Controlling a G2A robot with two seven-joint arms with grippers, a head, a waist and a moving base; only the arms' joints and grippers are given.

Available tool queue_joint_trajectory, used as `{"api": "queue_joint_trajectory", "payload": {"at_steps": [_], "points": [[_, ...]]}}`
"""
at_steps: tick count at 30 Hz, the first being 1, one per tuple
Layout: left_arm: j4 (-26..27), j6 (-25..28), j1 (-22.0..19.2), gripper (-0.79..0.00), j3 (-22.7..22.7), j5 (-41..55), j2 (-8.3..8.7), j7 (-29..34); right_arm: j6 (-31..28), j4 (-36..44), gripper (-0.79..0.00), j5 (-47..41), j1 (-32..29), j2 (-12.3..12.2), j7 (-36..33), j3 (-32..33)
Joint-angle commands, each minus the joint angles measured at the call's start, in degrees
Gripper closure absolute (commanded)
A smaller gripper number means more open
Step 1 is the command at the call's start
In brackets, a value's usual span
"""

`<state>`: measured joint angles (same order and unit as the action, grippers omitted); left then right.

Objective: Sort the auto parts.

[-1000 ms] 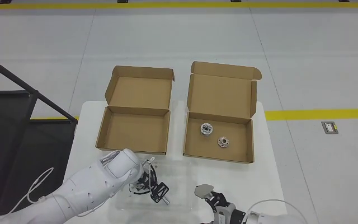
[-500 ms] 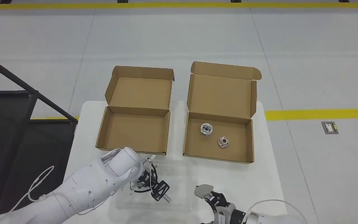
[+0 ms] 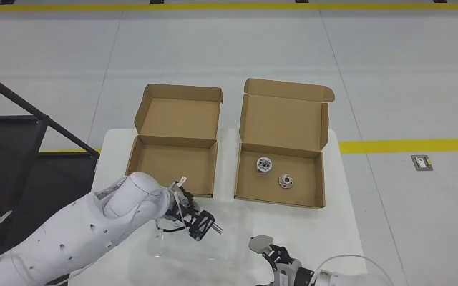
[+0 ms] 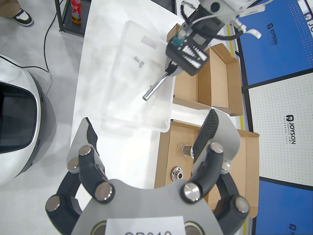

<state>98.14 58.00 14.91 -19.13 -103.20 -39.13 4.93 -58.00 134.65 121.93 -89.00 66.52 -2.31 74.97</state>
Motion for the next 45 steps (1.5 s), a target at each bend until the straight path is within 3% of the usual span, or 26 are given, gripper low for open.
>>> {"api": "queue_joint_trajectory", "payload": {"at_steps": [1, 5, 16, 21, 22, 27, 34, 45], "points": [[1.1, 0.0, 0.7, 0.0, -3.1, 2.4, 1.87, 1.0, 0.0, 0.0, -0.785, 0.0, 0.0, 0.0, 0.0, 0.0], [1.5, -0.8, 2.8, 0.0, -9.5, 4.8, 5.56, 2.7, 0.0, 0.0, -0.785, 0.0, 0.0, 0.0, 0.0, 0.0], [1.5, -0.8, 2.8, 0.0, -9.5, 4.8, 5.56, 2.7, 0.0, 0.0, -0.785, 0.0, 0.0, 0.0, 0.0, 0.0], [-5.6, -3.2, 2.4, 0.0, -10.1, 6.7, 4.3, -0.9, 0.0, 0.0, -0.785, 0.0, 0.0, 0.0, 0.0, 0.0], [-8.1, -4.1, 1.9, 0.0, -9.9, 5.4, 3.74, 0.6, 0.0, 0.0, -0.785, 0.0, 0.0, 0.0, 0.0, 0.0], [-19.8, -5.2, -1.1, 0.0, -6.8, 5.0, -0.68, -3.7, 0.0, 0.0, -0.785, 0.0, 0.0, 0.0, 0.0, 0.0], [-36.7, -7.7, -6.2, 0.0, -0.1, -0.1, -9.54, -11.0, 0.0, 0.0, -0.785, 0.0, 0.0, 0.0, 0.0, 0.0], [-55.1, -11.4, -10.0, 0.0, 6.1, -6.4, -21.96, -15.6, 0.0, 0.0, -0.785, 0.0, 0.0, 0.0, 0.0, 0.0]]}}
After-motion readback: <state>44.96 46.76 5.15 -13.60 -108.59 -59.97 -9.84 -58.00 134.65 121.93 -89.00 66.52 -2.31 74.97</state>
